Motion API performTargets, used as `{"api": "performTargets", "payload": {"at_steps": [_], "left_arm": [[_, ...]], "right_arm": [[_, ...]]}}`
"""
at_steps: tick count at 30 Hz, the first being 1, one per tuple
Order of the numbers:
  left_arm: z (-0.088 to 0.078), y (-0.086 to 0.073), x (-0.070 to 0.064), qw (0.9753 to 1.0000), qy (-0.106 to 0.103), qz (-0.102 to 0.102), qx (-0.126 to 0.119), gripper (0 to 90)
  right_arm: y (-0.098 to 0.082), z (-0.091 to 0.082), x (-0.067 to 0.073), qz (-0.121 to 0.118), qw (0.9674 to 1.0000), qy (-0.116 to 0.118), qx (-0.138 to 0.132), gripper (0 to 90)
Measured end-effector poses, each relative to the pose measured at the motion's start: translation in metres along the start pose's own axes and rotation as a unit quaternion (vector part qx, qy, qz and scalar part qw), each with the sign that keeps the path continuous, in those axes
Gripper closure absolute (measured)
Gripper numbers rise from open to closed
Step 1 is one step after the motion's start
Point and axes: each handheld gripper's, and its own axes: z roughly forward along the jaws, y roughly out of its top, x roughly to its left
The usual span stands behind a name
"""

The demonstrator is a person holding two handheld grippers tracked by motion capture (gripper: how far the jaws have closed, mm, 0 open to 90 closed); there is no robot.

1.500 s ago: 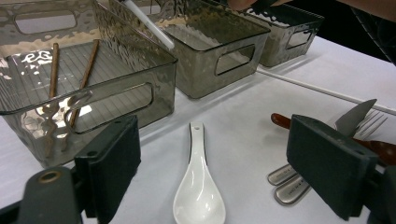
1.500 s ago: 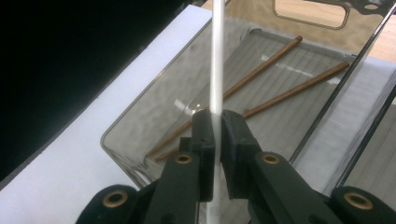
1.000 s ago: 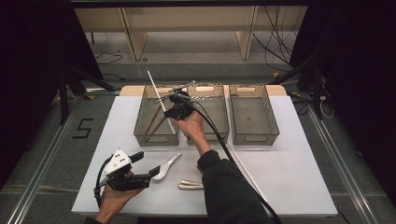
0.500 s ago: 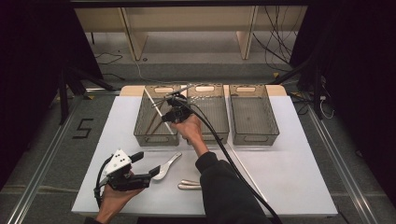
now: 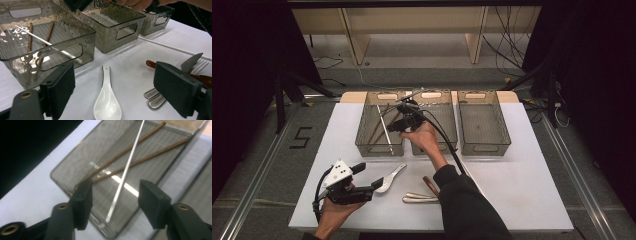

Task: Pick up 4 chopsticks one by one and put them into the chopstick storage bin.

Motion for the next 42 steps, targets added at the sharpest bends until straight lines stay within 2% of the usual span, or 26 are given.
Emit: {"api": "performTargets", "payload": {"at_steps": [6, 15, 22, 27, 36, 42], "left_arm": [[0.0, 0.0, 0.001, 1.0, 0.002, -0.002, 0.001, 16.9], [0.0, -0.001, 0.002, 1.0, 0.002, -0.007, 0.002, 16.6], [0.001, -0.001, 0.002, 0.9999, 0.003, -0.011, 0.0, 16.6], [0.001, -0.001, 0.002, 0.9999, 0.004, -0.01, 0.001, 16.5], [0.002, -0.001, 0.002, 0.9999, 0.004, -0.009, 0.004, 16.4], [0.003, -0.001, 0.002, 0.9999, 0.005, -0.012, 0.003, 16.3]], "right_arm": [[-0.011, -0.024, -0.005, -0.01, 0.9999, 0.0, -0.003, 38.0], [-0.028, -0.069, -0.01, -0.028, 0.9995, -0.009, -0.014, 32.7], [-0.047, -0.1, -0.012, -0.031, 0.9993, -0.011, -0.019, 32.3], [-0.065, -0.116, -0.019, -0.031, 0.9993, -0.012, -0.016, 32.5], [-0.096, -0.142, -0.037, -0.015, 0.9995, -0.023, -0.016, 29.8], [-0.119, -0.15, -0.047, -0.01, 0.999, -0.043, 0.006, 29.4]]}}
